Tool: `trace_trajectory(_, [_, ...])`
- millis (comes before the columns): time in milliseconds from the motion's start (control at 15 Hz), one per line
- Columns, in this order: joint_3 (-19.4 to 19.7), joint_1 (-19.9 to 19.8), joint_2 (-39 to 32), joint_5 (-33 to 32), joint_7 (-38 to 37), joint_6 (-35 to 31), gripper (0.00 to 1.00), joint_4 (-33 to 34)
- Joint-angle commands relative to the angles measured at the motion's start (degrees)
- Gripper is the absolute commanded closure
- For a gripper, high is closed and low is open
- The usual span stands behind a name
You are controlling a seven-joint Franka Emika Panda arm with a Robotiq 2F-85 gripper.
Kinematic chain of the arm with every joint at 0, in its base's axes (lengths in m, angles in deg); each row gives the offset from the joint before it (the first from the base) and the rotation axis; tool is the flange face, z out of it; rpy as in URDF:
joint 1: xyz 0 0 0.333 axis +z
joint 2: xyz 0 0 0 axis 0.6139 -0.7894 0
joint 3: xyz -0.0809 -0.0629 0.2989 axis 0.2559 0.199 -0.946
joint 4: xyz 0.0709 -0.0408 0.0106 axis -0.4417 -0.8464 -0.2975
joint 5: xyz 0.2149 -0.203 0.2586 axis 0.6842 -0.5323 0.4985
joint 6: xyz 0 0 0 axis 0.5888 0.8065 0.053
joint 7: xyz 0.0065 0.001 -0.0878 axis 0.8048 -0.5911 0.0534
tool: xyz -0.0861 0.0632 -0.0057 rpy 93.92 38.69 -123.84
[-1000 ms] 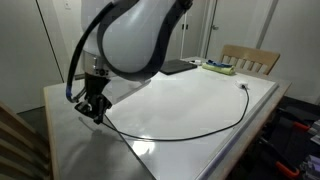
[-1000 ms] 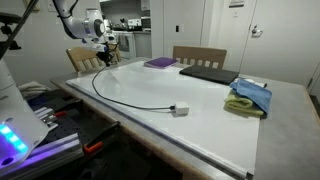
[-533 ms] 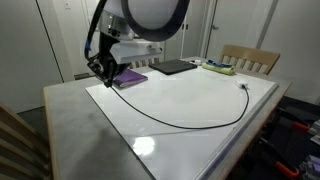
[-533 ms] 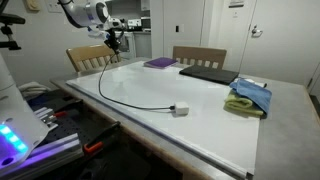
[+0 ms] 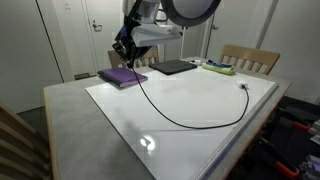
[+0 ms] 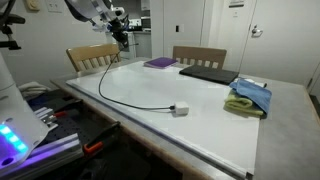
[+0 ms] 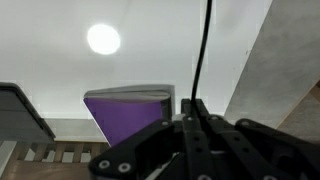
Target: Wind the black charging cable
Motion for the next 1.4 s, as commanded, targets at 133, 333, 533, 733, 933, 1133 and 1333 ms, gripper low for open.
trace_trajectory(133, [-0.08,-0.18,-0.35,-3.16,-3.71,3.34,0.99,1.20])
trace_trajectory(333, [1.16,0.20,-1.54,-7.53,-14.26,12.07,0.99,3.61])
trace_trajectory(533, [-3.55,-4.58,-1.67,-5.57,-19.78,20.75,0.99,4.89])
trace_trajectory(733, [-8.59,-9.75,-1.76,-1.93,-24.84,25.56,0.99,5.07])
trace_trajectory(933, [-11.57,-13.90,-1.53,-1.39,-33.06,27.75,0.99,4.33])
trace_trajectory(1133, [-13.81,-17.44,-1.41,-1.00,-40.91,30.32,0.99,3.78])
trace_trajectory(1333, [-16.68,-19.87,-0.95,-4.64,-39.52,29.43,0.96,3.80])
